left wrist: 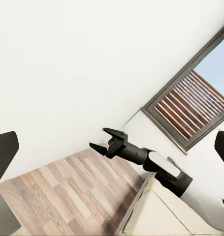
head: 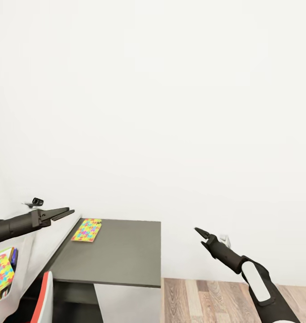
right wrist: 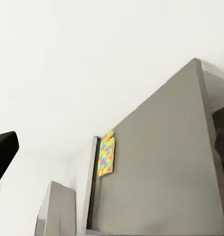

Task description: Put all the toys in the child's room - the three board games (two on the bed and one on the table), the two jigsaw puzzles on the table, and the tennis ball on the table - inside the toy box on the table in the child's room.

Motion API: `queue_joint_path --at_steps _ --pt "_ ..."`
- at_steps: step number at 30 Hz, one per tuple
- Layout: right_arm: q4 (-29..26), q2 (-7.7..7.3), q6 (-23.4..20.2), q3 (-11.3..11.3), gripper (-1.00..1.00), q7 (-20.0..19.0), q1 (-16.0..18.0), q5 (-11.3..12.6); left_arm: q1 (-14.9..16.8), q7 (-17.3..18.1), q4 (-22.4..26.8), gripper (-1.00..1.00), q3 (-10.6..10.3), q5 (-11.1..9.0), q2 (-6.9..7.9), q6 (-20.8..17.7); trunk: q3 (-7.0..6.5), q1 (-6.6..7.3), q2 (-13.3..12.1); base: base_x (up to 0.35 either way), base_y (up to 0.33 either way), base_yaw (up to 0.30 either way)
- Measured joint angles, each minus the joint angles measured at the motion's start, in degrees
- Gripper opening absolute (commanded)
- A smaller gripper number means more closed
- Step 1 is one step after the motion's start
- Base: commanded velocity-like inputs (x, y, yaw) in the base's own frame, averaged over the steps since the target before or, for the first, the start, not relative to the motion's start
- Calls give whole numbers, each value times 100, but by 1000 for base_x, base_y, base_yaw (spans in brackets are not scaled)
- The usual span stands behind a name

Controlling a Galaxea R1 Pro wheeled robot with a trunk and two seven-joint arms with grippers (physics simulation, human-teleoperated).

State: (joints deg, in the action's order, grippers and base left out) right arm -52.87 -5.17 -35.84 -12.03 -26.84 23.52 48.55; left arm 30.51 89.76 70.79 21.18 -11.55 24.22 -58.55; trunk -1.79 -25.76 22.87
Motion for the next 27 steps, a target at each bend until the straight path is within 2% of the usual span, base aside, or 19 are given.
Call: queue_joint_path --at_steps 10,27 --pt "106 -41 253 2 100 -8 0 -18 -1 0 -4 100 -5 10 -15 14 0 0 0 0 0 -252" --pt "93 -47 210 -5 100 -23 36 30 -2 -1 -3 100 1 15 -3 26 0 0 0 0 0 -13"
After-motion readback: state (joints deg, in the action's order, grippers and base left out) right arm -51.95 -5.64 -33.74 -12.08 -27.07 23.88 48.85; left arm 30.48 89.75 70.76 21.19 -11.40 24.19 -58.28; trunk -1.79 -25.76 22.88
